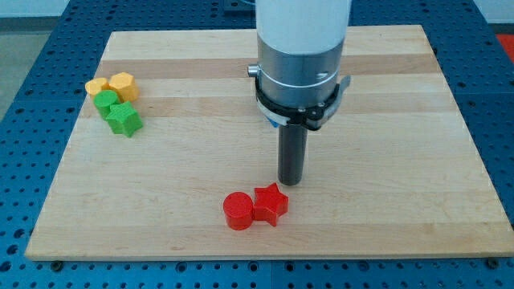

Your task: Push the red blocks bottom left to the blue blocks

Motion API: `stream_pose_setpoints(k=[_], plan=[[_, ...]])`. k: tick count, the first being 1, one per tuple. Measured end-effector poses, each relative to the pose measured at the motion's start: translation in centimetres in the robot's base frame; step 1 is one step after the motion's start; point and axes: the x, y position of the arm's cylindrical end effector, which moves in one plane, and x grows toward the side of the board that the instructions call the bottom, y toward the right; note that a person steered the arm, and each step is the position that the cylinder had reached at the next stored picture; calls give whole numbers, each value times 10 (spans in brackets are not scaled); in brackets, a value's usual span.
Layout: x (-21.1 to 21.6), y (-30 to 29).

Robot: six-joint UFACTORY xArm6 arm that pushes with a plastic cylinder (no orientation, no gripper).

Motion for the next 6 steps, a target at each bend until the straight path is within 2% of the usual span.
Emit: stream_pose_setpoints(k=[2,6], plan=[[44,12],[44,-32]])
